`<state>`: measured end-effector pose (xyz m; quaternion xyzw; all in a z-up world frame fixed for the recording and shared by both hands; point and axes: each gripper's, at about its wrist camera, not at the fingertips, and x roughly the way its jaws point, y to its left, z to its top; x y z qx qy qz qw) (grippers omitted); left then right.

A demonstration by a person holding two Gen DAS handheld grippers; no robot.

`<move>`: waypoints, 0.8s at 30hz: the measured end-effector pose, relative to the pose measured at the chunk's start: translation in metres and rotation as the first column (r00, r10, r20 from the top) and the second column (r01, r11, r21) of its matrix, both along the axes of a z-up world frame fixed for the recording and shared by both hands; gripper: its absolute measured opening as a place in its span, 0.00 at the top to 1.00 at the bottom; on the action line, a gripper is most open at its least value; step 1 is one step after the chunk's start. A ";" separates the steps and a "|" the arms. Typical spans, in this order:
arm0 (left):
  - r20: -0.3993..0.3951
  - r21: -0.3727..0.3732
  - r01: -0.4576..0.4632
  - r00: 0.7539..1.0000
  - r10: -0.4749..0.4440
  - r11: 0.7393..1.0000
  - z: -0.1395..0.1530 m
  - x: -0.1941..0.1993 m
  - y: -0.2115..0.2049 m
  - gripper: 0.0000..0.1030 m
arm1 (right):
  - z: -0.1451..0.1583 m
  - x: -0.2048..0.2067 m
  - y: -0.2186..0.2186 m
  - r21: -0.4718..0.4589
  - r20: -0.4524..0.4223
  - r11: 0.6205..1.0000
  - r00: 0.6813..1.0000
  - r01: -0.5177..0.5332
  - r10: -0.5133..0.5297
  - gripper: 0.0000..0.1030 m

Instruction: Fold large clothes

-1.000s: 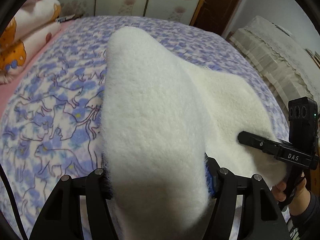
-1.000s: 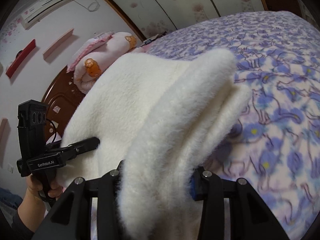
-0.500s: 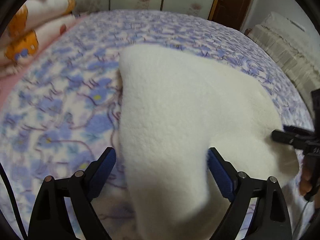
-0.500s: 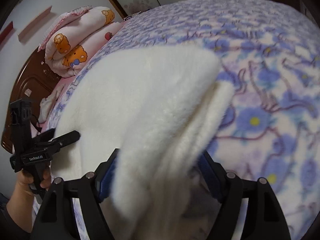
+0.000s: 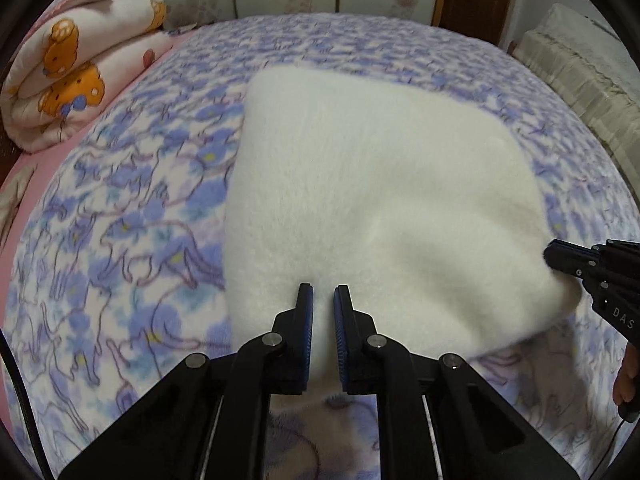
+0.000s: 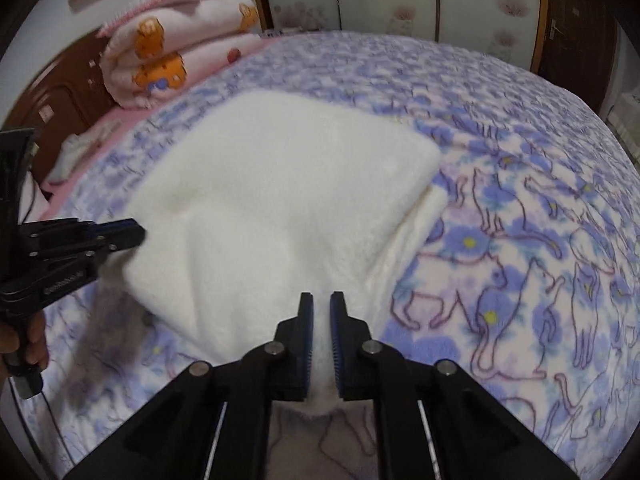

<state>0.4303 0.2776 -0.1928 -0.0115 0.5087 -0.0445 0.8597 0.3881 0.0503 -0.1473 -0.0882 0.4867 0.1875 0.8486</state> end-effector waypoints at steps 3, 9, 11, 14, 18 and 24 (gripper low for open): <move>-0.001 -0.021 -0.015 1.000 0.015 1.000 -0.004 -0.002 0.004 0.92 | -0.008 -0.003 -0.004 -0.003 -0.006 1.000 1.000 -0.010 0.010 1.00; 0.019 0.000 -0.029 0.999 0.029 1.000 0.008 -0.010 -0.005 0.87 | 0.007 -0.007 -0.014 0.063 -0.036 0.998 0.999 0.027 -0.025 1.00; 0.024 -0.010 -0.038 0.999 0.038 0.999 0.013 -0.014 -0.006 0.75 | 0.015 -0.011 -0.023 0.111 -0.060 0.993 0.997 0.047 -0.041 0.96; 0.050 -0.007 -0.067 0.996 0.067 0.998 0.027 -0.025 -0.010 0.38 | 0.026 -0.019 -0.032 0.130 -0.073 0.990 0.996 0.061 -0.052 0.96; 0.061 -0.034 -0.085 0.994 0.087 0.996 0.049 -0.041 -0.015 0.30 | 0.045 -0.035 -0.043 0.130 -0.062 0.989 0.996 0.065 -0.057 0.96; 0.030 -0.104 -0.073 0.997 0.076 0.992 0.081 -0.068 -0.033 0.15 | 0.081 -0.064 -0.070 0.148 -0.032 0.983 0.994 0.106 -0.103 0.66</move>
